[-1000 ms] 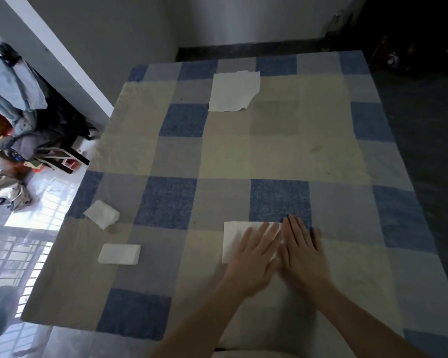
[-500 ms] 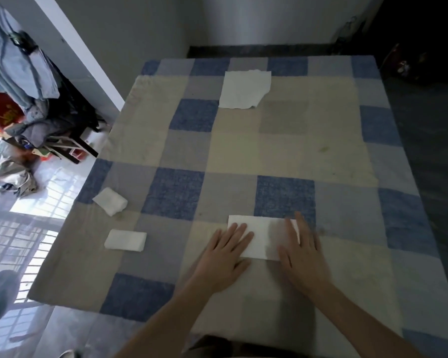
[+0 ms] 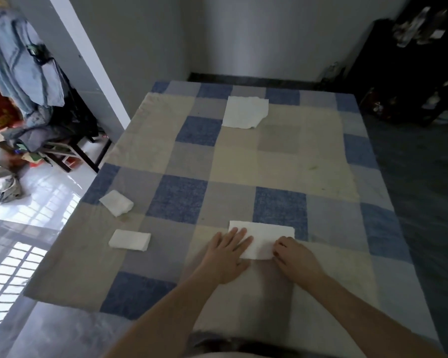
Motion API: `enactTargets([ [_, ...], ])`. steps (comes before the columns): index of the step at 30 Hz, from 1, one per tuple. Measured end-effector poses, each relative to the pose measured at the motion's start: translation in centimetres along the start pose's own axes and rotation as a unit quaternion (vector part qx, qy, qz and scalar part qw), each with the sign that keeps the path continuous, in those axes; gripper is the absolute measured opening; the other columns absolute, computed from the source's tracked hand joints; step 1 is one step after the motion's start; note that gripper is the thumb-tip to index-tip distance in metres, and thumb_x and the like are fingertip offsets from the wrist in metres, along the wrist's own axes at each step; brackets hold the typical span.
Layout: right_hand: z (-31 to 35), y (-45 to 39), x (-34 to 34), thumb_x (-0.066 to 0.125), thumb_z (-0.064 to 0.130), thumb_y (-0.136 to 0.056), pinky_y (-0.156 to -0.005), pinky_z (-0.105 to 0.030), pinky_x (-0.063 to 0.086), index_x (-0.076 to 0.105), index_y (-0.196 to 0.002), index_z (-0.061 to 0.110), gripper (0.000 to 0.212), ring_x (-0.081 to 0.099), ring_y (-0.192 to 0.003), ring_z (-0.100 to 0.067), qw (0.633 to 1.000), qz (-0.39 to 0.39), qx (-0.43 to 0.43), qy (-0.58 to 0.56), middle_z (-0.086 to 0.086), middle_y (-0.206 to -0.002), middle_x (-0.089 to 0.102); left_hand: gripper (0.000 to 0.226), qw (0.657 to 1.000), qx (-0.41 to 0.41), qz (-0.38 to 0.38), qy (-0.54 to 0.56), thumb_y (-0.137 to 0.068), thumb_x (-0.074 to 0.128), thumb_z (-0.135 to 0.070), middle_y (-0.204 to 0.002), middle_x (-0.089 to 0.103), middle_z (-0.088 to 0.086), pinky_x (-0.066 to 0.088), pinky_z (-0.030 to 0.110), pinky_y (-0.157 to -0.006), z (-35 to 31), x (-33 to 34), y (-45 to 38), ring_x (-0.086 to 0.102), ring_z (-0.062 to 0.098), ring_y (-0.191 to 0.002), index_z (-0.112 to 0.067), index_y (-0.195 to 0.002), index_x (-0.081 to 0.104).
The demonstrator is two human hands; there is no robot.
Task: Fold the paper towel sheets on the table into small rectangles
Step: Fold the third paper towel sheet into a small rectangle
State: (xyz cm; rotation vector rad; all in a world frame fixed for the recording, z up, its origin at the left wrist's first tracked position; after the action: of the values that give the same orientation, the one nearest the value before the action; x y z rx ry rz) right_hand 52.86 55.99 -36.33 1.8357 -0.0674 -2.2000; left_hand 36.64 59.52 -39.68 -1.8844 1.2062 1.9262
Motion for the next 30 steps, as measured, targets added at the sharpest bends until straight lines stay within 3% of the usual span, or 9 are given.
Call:
enactTargets([
  [4, 0.1, -0.2, -0.7, 0.046, 0.024, -0.095, -0.078, -0.028, 0.043, 0.06, -0.101, 0.014, 0.017, 0.053, -0.095, -0.018, 0.997, -0.009, 0.052, -0.051, -0.001, -0.109, 0.053, 0.075, 1.0, -0.009, -0.02, 0.014, -0.089, 0.02, -0.067, -0.162, -0.003, -0.005, 0.004, 0.048, -0.116, -0.2, -1.4, 0.1, -0.002, 0.02, -0.149, -0.031, -0.153, 0.007],
  [11, -1.4, 0.9, -2.3, 0.054, 0.021, -0.092, -0.069, -0.025, 0.039, 0.054, -0.082, 0.024, 0.01, 0.055, -0.083, -0.017, 0.963, -0.067, 0.173, -0.194, 0.005, -0.093, 0.05, 0.037, 0.993, -0.008, -0.115, 0.007, -0.095, 0.045, -0.025, -0.142, 0.046, 0.0, 0.026, 0.038, -0.108, -0.6, -4.7, -0.9, 0.04, 0.026, -0.127, -0.023, -0.132, 0.049],
  [13, -1.4, 1.1, -2.5, 0.059, 0.031, -0.09, -0.077, -0.027, 0.042, 0.059, -0.096, 0.026, 0.008, 0.057, -0.095, -0.017, 0.965, -0.062, 0.171, -0.19, 0.009, -0.104, 0.052, 0.037, 0.994, -0.01, -0.112, 0.004, -0.094, 0.044, -0.021, -0.135, 0.054, -0.001, 0.03, 0.037, -0.106, 0.0, -5.2, -1.5, 0.045, 0.026, -0.123, -0.025, -0.13, 0.053],
  [17, -1.8, 1.0, -1.6, 0.064, 0.045, -0.082, -0.106, -0.031, 0.032, 0.044, -0.135, 0.032, 0.058, 0.041, -0.13, -0.014, 0.982, 0.027, 0.152, -0.11, 0.014, -0.145, 0.034, 0.032, 0.994, 0.012, -0.105, 0.0, -0.096, 0.045, -0.021, -0.116, 0.065, 0.007, 0.037, 0.036, -0.097, 0.4, -6.9, -2.2, 0.055, 0.029, -0.11, -0.025, -0.125, 0.058],
  [19, -1.9, 0.6, -1.9, 0.06, 0.032, -0.087, -0.104, -0.03, 0.033, 0.054, -0.127, 0.027, 0.041, 0.042, -0.131, -0.015, 0.987, 0.024, 0.136, -0.079, 0.008, -0.148, 0.036, 0.028, 0.994, 0.027, -0.101, 0.023, -0.097, 0.045, -0.023, -0.107, 0.067, 0.011, 0.042, 0.036, -0.087, 0.5, -8.1, -2.0, 0.06, 0.031, -0.1, -0.023, -0.121, 0.059],
  [22, -2.4, 0.4, -3.7, 0.059, 0.018, -0.089, -0.085, -0.03, 0.045, 0.067, -0.105, 0.011, 0.019, 0.06, -0.101, -0.019, 0.97, -0.016, 0.162, -0.179, -0.005, -0.117, 0.063, 0.022, 0.988, 0.049, -0.045, 0.14, -0.099, 0.044, -0.027, -0.098, 0.067, 0.008, 0.044, 0.034, -0.069, 1.1, -8.9, -1.7, 0.061, 0.027, -0.083, -0.02, -0.109, 0.062],
  [25, -3.6, 0.6, -6.7, 0.063, 0.015, -0.088, -0.058, -0.019, 0.042, 0.066, -0.084, 0.015, 0.006, 0.059, -0.069, -0.012, 0.91, -0.05, 0.207, -0.356, 0.002, -0.078, 0.063, 0.022, 0.954, 0.036, -0.02, 0.296, -0.099, 0.046, -0.028, -0.084, 0.064, 0.003, 0.037, 0.029, -0.06, 1.9, -8.8, -1.4, 0.057, 0.018, -0.072, -0.017, -0.09, 0.063],
  [28, -4.5, -1.1, -8.7, 0.064, 0.022, -0.09, -0.062, -0.021, 0.048, 0.066, -0.09, 0.019, 0.003, 0.065, -0.077, -0.013, 0.854, -0.04, 0.206, -0.475, 0.004, -0.084, 0.067, 0.019, 0.865, -0.033, 0.02, 0.501, -0.098, 0.051, -0.029, -0.081, 0.065, -0.005, 0.044, 0.018, -0.061, 1.6, -7.0, -0.8, 0.062, 0.005, -0.072, -0.017, -0.094, 0.065],
  [30, -4.9, -3.2, -8.5, 0.062, 0.029, -0.092, -0.062, -0.021, 0.042, 0.058, -0.087, 0.022, 0.009, 0.058, -0.074, -0.009, 0.874, 0.016, 0.2, -0.442, 0.007, -0.082, 0.059, 0.02, 0.799, -0.088, 0.044, 0.593, -0.098, 0.053, -0.028, -0.099, 0.069, -0.004, 0.051, 0.017, -0.068, 0.7, -4.9, -0.4, 0.065, 0.004, -0.084, -0.018, -0.11, 0.064],
])
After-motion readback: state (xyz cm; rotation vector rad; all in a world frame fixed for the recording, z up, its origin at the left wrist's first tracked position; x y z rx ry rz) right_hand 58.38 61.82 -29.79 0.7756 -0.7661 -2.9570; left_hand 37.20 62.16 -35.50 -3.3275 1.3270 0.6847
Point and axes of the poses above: each hand's wrist, its own y-axis away from the middle knuckle, its own x-axis out of the palm, z = x × y, the point moved 7 cm from there along -y, towards the middle knuckle
